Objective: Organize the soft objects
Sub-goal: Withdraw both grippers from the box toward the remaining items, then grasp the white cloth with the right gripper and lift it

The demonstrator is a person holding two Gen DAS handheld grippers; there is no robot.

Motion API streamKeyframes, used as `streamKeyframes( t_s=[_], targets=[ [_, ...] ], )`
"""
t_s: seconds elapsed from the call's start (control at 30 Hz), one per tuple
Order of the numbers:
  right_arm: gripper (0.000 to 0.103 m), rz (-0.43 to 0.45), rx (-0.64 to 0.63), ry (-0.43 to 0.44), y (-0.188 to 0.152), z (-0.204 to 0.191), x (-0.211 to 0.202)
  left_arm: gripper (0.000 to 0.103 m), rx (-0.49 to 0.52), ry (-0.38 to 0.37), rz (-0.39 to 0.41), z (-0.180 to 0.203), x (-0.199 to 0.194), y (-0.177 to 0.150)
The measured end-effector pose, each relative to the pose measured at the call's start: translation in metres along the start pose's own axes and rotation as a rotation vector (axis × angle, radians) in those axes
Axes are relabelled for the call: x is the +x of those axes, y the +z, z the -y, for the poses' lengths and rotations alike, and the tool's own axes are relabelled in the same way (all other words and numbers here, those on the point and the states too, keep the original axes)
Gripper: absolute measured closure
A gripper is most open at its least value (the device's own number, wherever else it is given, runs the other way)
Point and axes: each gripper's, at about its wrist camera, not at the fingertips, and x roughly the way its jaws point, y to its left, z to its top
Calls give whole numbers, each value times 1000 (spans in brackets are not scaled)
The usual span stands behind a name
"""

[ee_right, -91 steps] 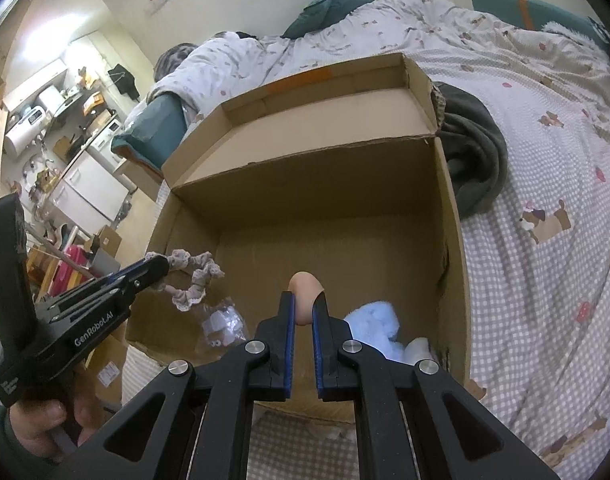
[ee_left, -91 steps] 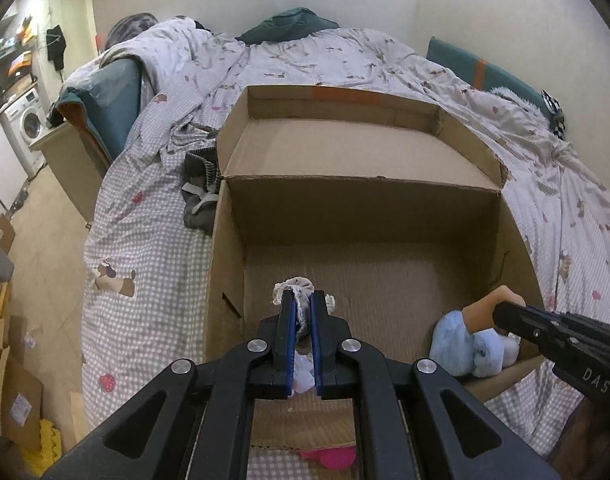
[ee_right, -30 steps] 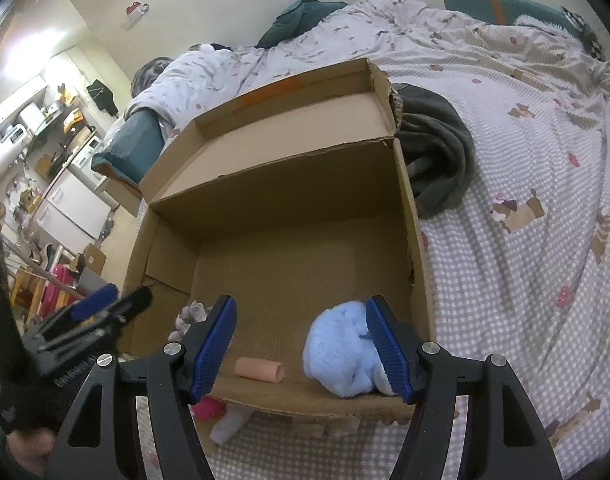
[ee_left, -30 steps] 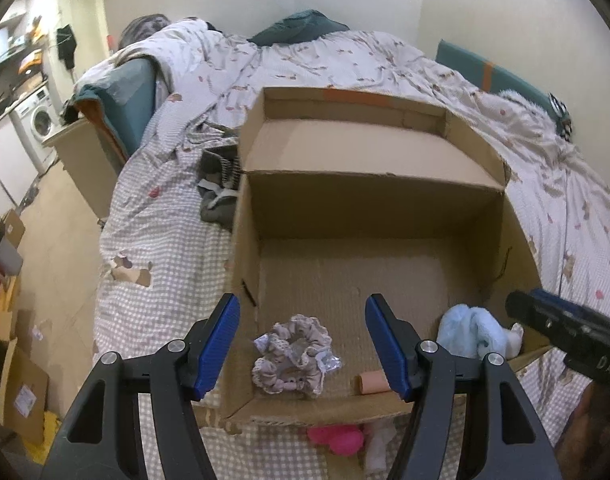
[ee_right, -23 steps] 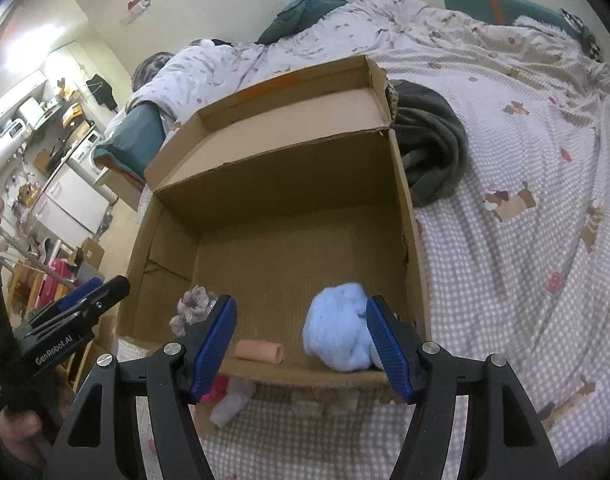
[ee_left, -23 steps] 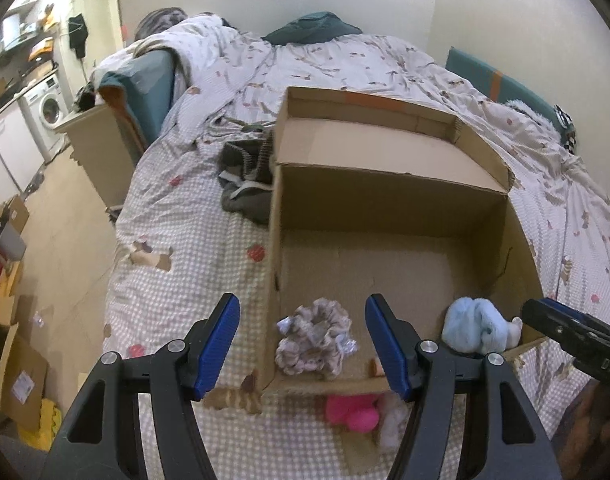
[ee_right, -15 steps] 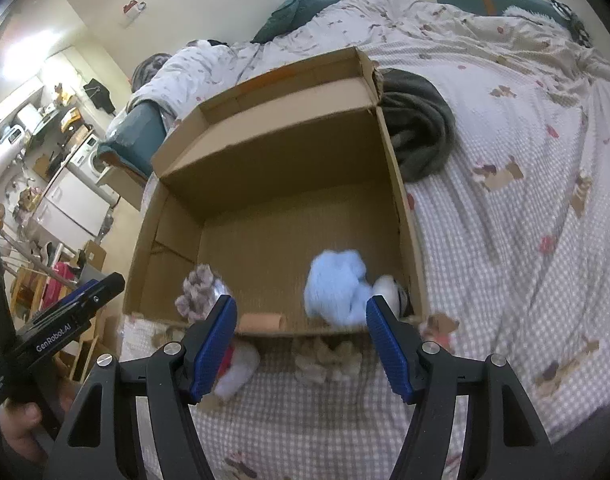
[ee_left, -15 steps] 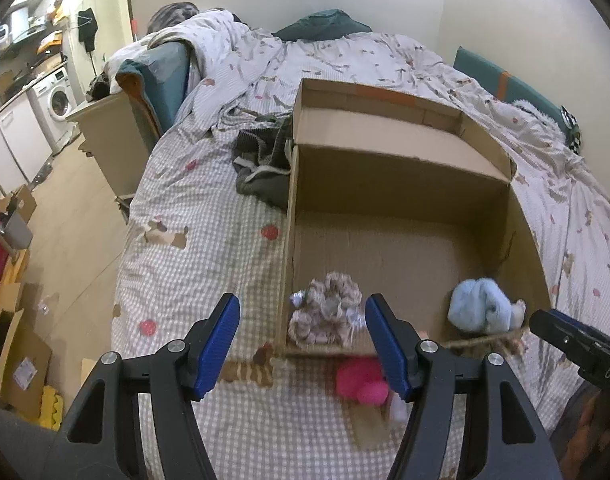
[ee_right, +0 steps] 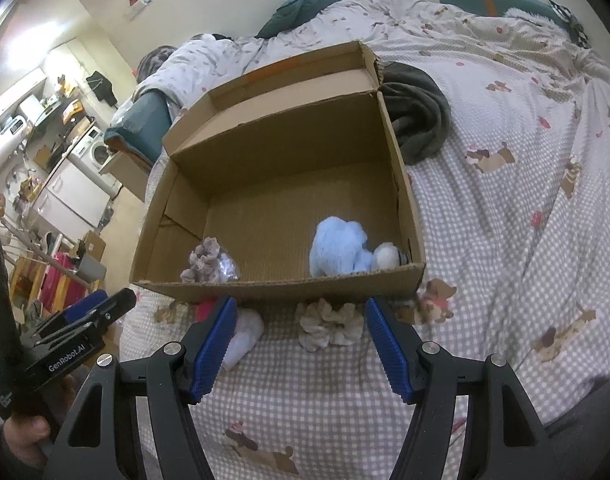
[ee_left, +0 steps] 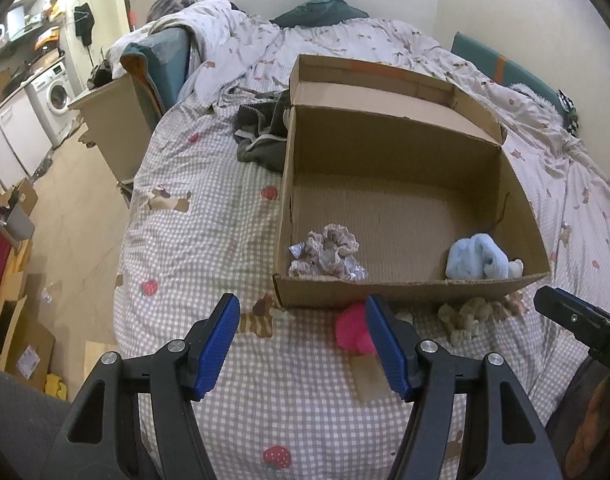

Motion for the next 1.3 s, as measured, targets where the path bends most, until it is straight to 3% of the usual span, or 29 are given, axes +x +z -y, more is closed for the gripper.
streamKeyframes(
  t_s=[0.43, 0.67, 0.87, 0.97, 1.07, 1.3],
  targets=[
    [32, -50, 66, 6, -3, 10, 6, 41, -122, -56, -140, -17, 24, -6],
    [32, -94, 108, -8, -4, 18, 21, 42, -89, -180, -351, 10, 64, -25],
    [32, -116, 119, -12, -3, 19, 32, 63, -61, -191, -431, 27, 86, -36],
    [32, -120, 125, -11, -2, 18, 37, 82, -65, -225, -457, 32, 92, -37],
    [32, -119, 124, -10, -2, 17, 38, 94, -69, -226, -433, 31, 87, -34],
    [32, -123, 115, -14, -1, 16, 39, 95, -74, -216, -363, 22, 60, -27]
  ],
)
